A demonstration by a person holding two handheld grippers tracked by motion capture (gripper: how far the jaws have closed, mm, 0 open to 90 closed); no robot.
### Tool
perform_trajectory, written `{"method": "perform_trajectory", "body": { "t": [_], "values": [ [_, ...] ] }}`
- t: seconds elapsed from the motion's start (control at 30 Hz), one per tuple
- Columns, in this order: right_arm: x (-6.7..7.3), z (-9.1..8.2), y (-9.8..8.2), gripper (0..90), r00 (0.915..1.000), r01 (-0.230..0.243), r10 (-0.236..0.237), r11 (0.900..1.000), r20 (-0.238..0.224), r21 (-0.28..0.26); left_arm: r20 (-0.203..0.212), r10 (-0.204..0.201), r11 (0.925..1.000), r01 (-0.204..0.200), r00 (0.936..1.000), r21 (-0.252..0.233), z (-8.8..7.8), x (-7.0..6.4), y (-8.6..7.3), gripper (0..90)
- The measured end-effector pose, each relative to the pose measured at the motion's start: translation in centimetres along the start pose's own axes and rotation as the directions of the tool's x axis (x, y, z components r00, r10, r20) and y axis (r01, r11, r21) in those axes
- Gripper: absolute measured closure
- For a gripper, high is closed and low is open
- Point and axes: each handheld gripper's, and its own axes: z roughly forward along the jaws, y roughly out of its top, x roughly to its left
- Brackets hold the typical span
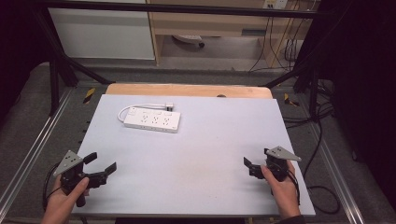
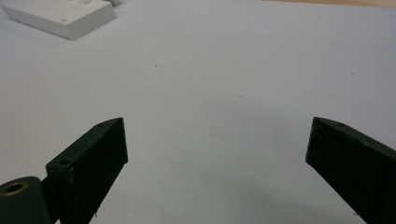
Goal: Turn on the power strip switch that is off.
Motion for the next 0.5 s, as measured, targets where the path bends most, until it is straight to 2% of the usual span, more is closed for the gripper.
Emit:
{"method": "perform_trajectory", "body": {
  "t": [0.17, 0.4, 0.5],
  "values": [
    [0.2, 0.1, -0.1, 5.5, 0.9996, 0.026, -0.027, 1.000, 0.003, 0.014, 0.011, 0.004, 1.0000, -0.004, 0.9999, -0.008, 0.0, -0.2, 0.2, 7.6],
    [0.2, 0.2, 0.0, 5.1, 0.9997, 0.023, -0.023, 1.000, 0.002, 0.020, 0.032, 0.001, 1.0000, -0.001, 0.9995, 0.005, 0.5, -0.5, 0.4, 7.6],
    [0.3, 0.1, 0.0, 5.8, 0.9997, 0.024, -0.023, 1.000, -0.007, 0.014, 0.046, -0.018, 0.9998, 0.017, 0.9988, 0.012, 1.0, -0.6, 0.5, 8.1]
  ]
}}
